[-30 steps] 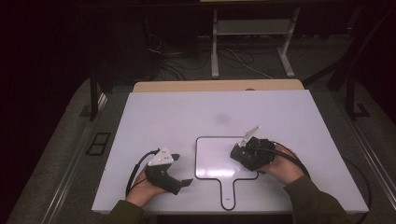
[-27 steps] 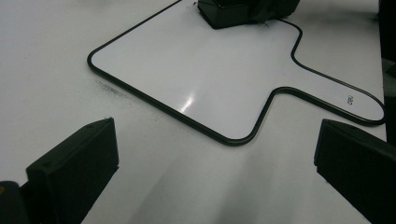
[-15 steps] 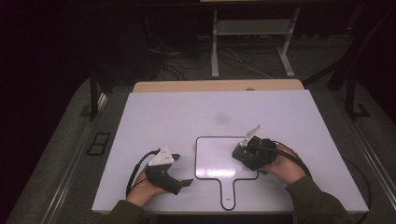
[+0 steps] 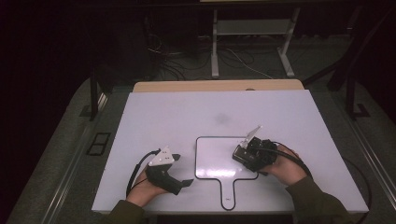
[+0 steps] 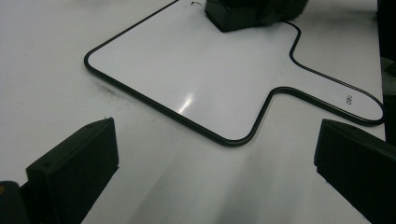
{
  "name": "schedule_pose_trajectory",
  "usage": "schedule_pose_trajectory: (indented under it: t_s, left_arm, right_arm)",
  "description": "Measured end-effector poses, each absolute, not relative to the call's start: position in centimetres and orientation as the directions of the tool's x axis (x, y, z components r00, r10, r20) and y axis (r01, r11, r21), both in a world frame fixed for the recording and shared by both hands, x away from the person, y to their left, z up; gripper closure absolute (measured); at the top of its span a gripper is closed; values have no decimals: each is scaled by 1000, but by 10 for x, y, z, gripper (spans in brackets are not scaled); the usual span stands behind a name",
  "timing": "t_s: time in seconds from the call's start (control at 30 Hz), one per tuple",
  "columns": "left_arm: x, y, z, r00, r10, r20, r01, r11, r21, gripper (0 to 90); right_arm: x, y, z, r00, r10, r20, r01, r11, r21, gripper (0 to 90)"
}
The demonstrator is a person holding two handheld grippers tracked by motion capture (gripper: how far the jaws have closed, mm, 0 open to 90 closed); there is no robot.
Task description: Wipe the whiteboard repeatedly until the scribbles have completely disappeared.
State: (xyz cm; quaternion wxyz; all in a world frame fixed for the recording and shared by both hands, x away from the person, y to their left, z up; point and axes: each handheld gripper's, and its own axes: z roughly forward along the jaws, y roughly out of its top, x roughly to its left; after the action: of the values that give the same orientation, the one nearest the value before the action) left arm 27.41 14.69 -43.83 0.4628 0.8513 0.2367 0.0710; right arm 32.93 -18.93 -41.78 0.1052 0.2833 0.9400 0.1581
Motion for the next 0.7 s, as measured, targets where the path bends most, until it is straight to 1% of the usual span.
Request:
schedule_pose_trajectory:
  t_s: [0.13, 0.33, 0.43, 0.47, 0.53, 0.57, 0.6, 0.7]
  left_arm:
    - [275, 147, -439, 877, 470, -99, 339, -459, 821, 0]
    - [274, 146, -439, 877, 469, -101, 340, -459, 821, 0]
    - [274, 146, -439, 877, 469, -100, 339, -459, 821, 0]
    - [274, 146, -439, 877, 469, -100, 339, -459, 821, 0]
    - [274, 146, -439, 876, 471, -102, 342, -459, 820, 0]
    - [275, 146, -439, 877, 470, -101, 341, -459, 820, 0]
    - [275, 147, -439, 877, 469, -101, 341, -460, 820, 0]
    - [275, 147, -439, 877, 469, -102, 341, -460, 819, 0]
  right_arm:
    - [341, -194, -419, -801, 587, -121, 515, 777, 361, 385]
    - [349, -194, -419, -794, 595, -128, 521, 773, 361, 385]
    - [364, -194, -419, -780, 613, -129, 539, 761, 360, 385]
    - [364, -194, -419, -780, 613, -129, 539, 761, 360, 385]
    - [378, -192, -419, -769, 627, -127, 553, 752, 359, 385]
    - [378, -192, -419, -769, 627, -127, 553, 752, 359, 385]
    - [386, -192, -419, -759, 639, -125, 566, 742, 359, 385]
    - [393, -190, -419, -748, 651, -133, 577, 735, 356, 385]
